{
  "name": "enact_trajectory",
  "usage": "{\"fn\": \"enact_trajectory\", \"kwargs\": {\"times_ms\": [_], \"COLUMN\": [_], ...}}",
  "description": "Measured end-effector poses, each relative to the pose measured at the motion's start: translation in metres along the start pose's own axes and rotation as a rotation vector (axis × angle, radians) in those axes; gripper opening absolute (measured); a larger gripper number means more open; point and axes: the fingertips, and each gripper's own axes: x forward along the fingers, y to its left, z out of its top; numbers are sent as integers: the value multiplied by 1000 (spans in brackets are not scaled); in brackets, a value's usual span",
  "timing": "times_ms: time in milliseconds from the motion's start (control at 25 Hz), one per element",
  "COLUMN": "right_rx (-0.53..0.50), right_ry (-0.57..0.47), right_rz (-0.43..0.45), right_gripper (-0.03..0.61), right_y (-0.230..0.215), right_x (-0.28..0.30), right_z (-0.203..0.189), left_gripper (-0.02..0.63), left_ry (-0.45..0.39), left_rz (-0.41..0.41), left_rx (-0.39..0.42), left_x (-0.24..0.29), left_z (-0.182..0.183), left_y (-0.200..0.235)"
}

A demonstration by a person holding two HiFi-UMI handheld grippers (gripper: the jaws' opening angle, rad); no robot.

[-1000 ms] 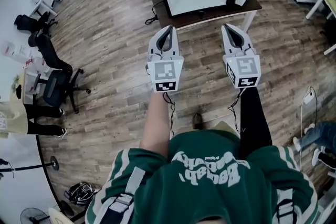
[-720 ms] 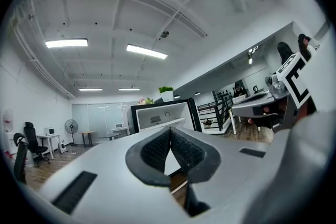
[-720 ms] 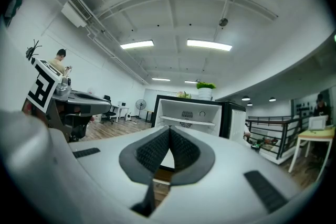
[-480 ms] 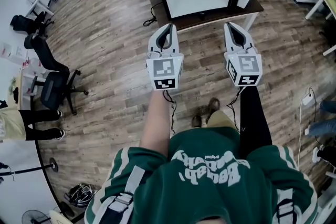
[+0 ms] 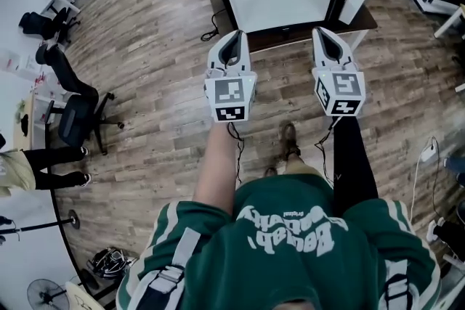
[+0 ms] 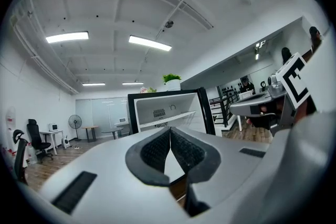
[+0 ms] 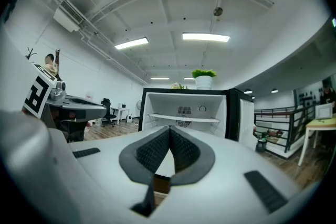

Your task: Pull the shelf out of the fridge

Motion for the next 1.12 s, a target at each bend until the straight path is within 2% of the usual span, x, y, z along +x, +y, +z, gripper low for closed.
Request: {"fn": "enact_trajectory", "kwargs": {"times_ms": [560, 1120], "right_rx": [33, 34], "right_ry": [12, -6], "right_rz": [41, 88], "right_gripper": [-3, -3], "right_y": [-64, -95], "right_x": [117, 180], "right_z": [-10, -10], "left_gripper": [17, 17], "left_ry": [17, 19], "left_rz": [10, 25], "left_rx": [4, 26], "left_x": [129, 197], "left_z": [-18, -20], "left_y": [11, 12]}}
